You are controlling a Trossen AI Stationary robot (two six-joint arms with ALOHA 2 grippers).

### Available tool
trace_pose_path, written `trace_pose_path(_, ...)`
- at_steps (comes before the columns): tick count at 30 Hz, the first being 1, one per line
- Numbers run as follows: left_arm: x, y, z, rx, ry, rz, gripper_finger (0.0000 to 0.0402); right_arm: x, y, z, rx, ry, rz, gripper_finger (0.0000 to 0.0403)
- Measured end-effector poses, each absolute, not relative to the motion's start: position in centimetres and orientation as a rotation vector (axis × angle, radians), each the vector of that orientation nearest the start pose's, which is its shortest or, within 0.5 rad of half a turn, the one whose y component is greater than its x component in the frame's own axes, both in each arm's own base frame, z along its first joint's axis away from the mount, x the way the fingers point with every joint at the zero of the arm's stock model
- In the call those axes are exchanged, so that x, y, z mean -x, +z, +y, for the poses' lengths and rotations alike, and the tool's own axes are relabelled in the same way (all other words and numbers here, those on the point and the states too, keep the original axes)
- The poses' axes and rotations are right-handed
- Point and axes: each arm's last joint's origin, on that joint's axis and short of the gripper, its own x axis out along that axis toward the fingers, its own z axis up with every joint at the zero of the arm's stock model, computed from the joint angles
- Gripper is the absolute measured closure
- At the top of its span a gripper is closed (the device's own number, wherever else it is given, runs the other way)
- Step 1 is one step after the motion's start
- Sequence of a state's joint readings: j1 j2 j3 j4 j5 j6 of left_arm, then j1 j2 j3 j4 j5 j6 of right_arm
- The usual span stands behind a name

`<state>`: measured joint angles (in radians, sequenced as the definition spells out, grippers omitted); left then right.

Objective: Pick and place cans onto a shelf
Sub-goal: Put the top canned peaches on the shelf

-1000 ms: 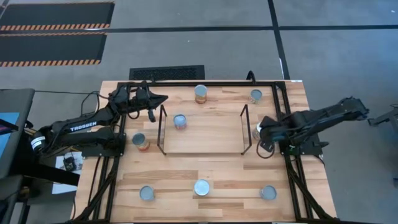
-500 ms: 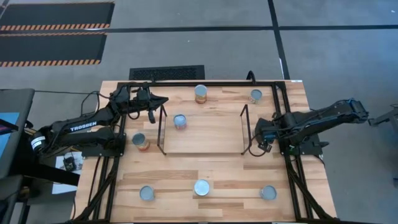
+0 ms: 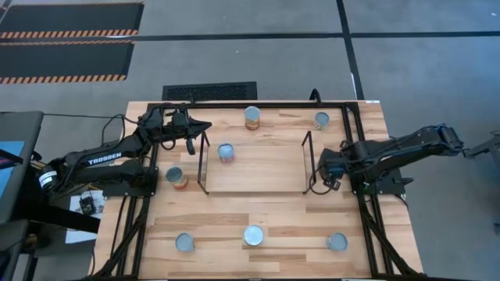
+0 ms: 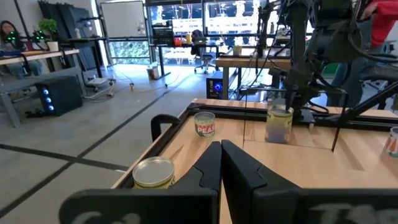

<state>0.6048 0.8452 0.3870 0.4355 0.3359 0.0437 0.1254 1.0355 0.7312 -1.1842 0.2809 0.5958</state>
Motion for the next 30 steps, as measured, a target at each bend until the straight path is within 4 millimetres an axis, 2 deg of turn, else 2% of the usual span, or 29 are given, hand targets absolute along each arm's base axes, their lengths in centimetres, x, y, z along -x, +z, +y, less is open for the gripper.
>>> trace_pose_path(7,-15.9,24.4,9.8,-0.033,0.268,0.027,0.0401,-15.0,21.2,0.4,-0.190,-0.534,1.388,0.0292)
trace_pose_path(11,-15.8,24.4,9.8,-0.030,0.268,0.032,0.0401,-15.0,22.2,0.3,-0.227,-0.526,1.397,0.0333)
trace_pose_path(15,-15.8,24.3,9.8,-0.032,0.268,0.040,0.0401,-15.0,24.4,0.3,-0.245,-0.520,1.386,0.0391)
trace_pose_path(25,-15.8,24.2,9.8,-0.036,0.270,0.054,0.0401,-14.5,31.0,-0.2,-0.311,-0.779,1.316,0.0397)
trace_pose_path(30,-15.8,24.2,9.8,-0.037,0.273,0.054,0.0401,-15.5,34.0,-0.8,-0.318,-0.833,1.189,0.0399)
